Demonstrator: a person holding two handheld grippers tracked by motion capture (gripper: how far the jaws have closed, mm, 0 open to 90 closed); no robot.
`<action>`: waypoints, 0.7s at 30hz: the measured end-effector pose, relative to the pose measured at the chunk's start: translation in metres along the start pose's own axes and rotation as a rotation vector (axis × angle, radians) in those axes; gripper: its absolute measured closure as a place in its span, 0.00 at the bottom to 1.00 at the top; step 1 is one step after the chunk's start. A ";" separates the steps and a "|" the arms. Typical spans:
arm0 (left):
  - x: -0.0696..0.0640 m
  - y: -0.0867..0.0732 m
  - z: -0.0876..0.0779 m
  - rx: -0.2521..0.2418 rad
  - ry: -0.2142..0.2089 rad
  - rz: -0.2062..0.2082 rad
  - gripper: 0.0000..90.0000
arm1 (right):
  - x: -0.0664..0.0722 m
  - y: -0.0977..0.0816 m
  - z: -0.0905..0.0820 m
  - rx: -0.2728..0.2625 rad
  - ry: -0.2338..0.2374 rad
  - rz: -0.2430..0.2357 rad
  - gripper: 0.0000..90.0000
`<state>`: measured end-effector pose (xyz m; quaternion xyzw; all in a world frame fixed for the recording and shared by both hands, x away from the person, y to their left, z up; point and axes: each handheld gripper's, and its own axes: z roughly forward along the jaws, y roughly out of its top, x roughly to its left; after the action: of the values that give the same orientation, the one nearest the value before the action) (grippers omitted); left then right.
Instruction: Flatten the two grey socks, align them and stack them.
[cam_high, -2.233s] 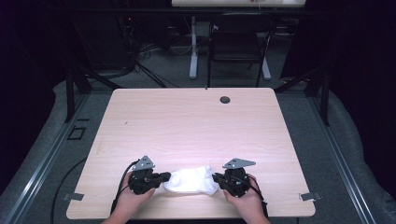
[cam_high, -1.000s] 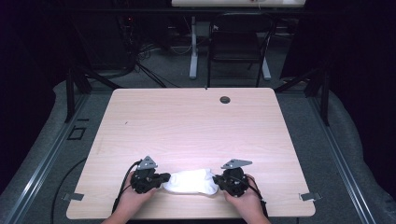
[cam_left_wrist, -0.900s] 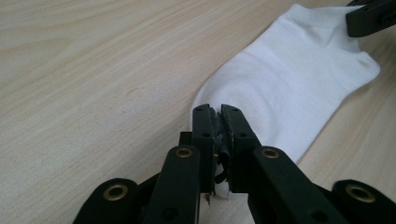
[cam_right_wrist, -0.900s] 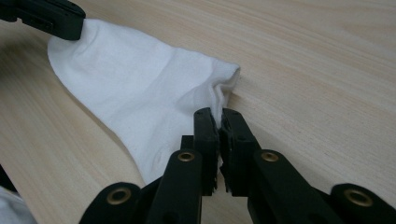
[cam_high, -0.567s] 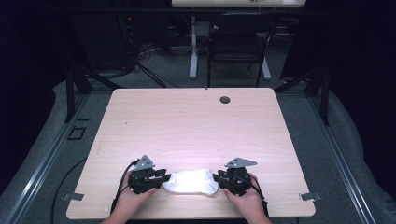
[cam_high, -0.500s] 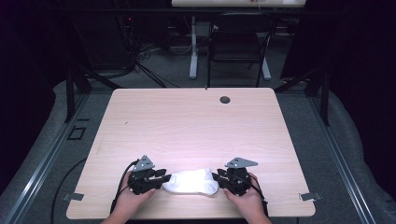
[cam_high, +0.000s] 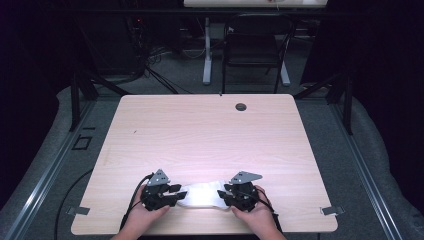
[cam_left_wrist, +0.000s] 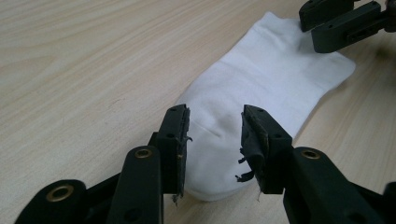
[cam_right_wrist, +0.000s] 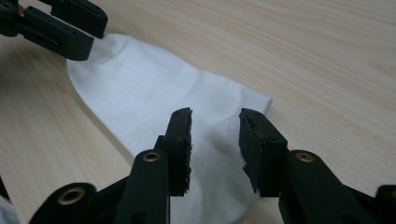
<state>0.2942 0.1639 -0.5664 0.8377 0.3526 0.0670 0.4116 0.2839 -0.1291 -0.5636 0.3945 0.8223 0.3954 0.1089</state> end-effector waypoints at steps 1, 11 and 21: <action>0.000 -0.001 0.001 0.005 0.001 0.000 0.68 | -0.001 -0.001 0.001 0.005 0.001 0.000 0.72; -0.003 -0.005 0.009 0.044 0.016 0.031 0.69 | -0.005 -0.005 0.006 0.042 -0.001 0.014 0.74; 0.008 -0.002 0.015 0.027 0.027 0.022 0.70 | -0.009 0.001 0.015 0.058 0.011 0.019 0.78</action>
<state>0.3053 0.1604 -0.5786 0.8460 0.3498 0.0780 0.3948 0.2973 -0.1269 -0.5740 0.4031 0.8302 0.3746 0.0889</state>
